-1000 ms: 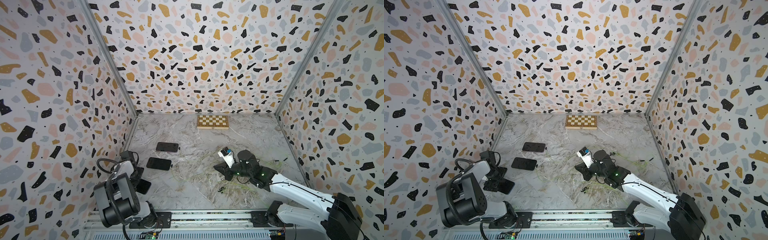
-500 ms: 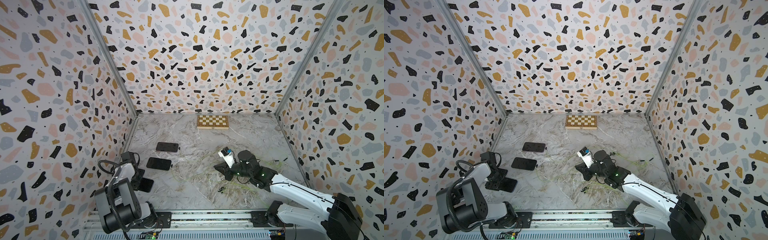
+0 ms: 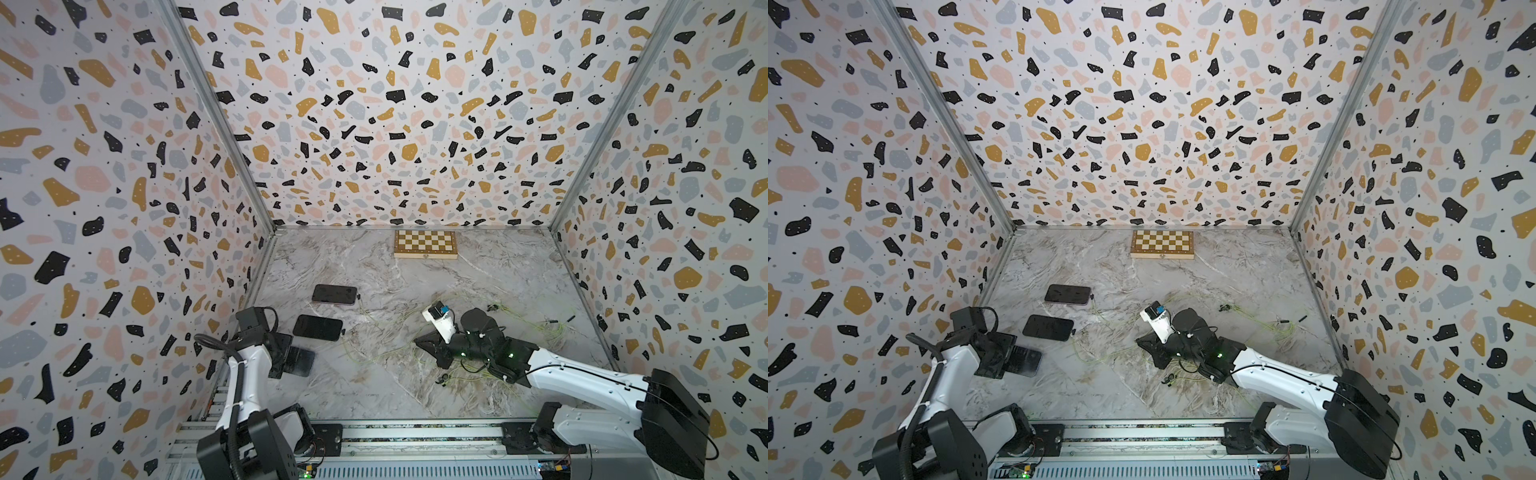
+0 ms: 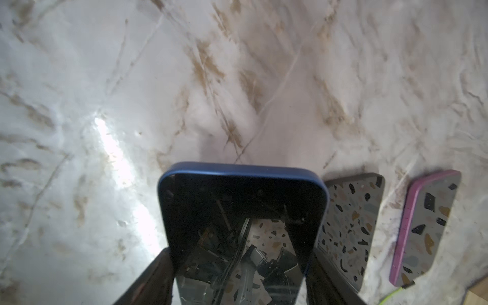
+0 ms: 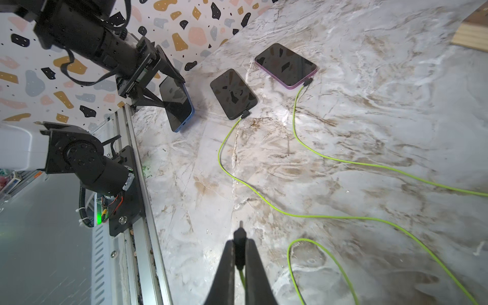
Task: Plug wired earphones into phones
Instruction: Pick up the phone at the center of the board.
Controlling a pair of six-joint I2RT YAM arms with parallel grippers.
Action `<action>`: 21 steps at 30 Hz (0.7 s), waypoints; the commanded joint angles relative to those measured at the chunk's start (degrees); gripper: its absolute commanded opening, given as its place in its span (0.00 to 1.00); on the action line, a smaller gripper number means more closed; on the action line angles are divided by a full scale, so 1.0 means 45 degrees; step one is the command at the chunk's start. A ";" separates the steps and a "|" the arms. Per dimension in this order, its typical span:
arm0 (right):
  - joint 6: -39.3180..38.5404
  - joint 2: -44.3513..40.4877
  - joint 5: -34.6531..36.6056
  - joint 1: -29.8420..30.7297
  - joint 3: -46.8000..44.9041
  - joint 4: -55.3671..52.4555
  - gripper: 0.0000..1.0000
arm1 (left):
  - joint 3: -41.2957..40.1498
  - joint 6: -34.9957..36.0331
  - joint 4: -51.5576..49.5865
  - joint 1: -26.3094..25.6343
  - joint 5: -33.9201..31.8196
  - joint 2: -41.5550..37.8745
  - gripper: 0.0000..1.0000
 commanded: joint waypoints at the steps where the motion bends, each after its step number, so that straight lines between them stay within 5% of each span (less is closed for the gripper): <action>1: 0.0474 0.0688 0.0366 0.0567 0.0745 0.1293 0.00 | -0.0183 -0.0059 -0.0360 -0.0058 0.0653 -0.0610 0.53; 13: 0.1298 0.3625 0.1073 0.1922 0.1868 0.3646 0.00 | -0.1355 -0.1018 0.0129 -0.0297 0.2403 -0.0862 0.52; 21: 0.1804 0.5041 0.1386 0.2443 0.2349 0.4009 0.00 | -0.1275 -0.1576 -0.0515 -0.1781 0.0723 -0.0797 0.55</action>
